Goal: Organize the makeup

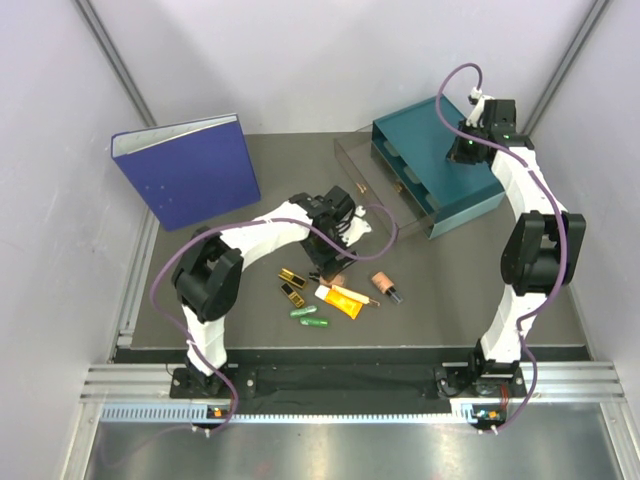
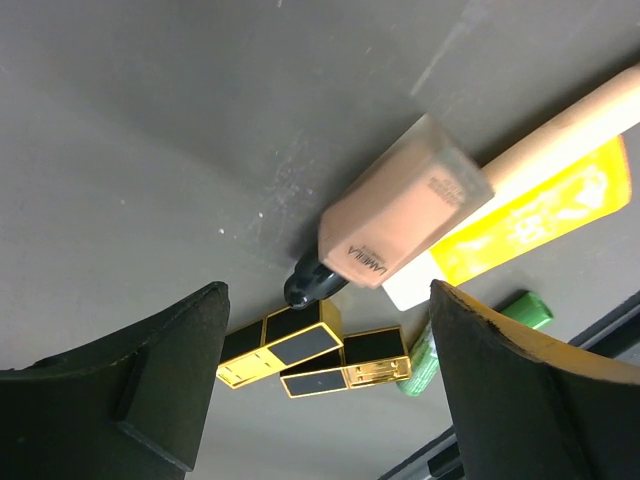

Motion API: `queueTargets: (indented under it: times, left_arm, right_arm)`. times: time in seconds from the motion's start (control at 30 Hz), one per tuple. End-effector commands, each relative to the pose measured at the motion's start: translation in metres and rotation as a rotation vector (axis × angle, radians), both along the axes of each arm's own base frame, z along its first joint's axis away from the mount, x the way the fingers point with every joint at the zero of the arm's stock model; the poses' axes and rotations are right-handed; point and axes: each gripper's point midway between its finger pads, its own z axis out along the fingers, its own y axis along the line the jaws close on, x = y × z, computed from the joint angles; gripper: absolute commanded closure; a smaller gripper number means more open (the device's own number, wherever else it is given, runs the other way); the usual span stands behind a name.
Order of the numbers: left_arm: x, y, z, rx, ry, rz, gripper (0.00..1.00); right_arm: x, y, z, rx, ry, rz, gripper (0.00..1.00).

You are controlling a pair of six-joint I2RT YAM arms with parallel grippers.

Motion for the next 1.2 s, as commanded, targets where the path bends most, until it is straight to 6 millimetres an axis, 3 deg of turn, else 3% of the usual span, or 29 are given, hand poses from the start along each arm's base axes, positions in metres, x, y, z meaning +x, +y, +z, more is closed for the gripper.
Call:
queueTargets:
  times: [0.0, 0.37, 0.43, 0.63, 0.83, 0.93, 0.97, 1.03, 1.17]
  left_arm:
    - [-0.002, 0.013, -0.011, 0.052, -0.005, 0.013, 0.15]
    - [0.006, 0.0, -0.029, 0.049, 0.032, 0.014, 0.22]
    - [0.007, -0.006, -0.032, 0.04, 0.048, 0.01, 0.3]
    - [0.011, -0.015, -0.043, 0.038, 0.082, 0.025, 0.43]
    - [0.003, -0.012, -0.059, 0.066, 0.141, 0.032, 0.63]
    - [-0.005, -0.006, -0.068, 0.097, 0.18, 0.051, 0.95]
    - [-0.007, -0.004, -0.069, 0.107, 0.189, 0.062, 1.0]
    - [-0.012, -0.001, -0.072, 0.108, 0.212, 0.091, 1.0]
    - [0.0, -0.001, -0.055, 0.046, 0.165, 0.182, 1.0]
  right_arm:
    - [-0.036, 0.016, -0.058, -0.027, 0.216, 0.039, 1.0]
    - [-0.034, 0.017, -0.06, -0.024, 0.22, 0.042, 1.0]
    - [-0.033, 0.017, -0.059, -0.025, 0.218, 0.043, 1.0]
    - [-0.032, 0.017, -0.059, -0.023, 0.219, 0.042, 1.0]
    - [-0.03, 0.017, -0.058, -0.02, 0.216, 0.042, 1.0]
    - [-0.03, 0.017, -0.06, -0.021, 0.22, 0.043, 1.0]
    - [-0.03, 0.017, -0.059, -0.019, 0.219, 0.043, 1.0]
    - [-0.03, 0.017, -0.059, -0.019, 0.217, 0.043, 1.0]
    - [-0.029, 0.018, -0.06, -0.019, 0.219, 0.046, 1.0]
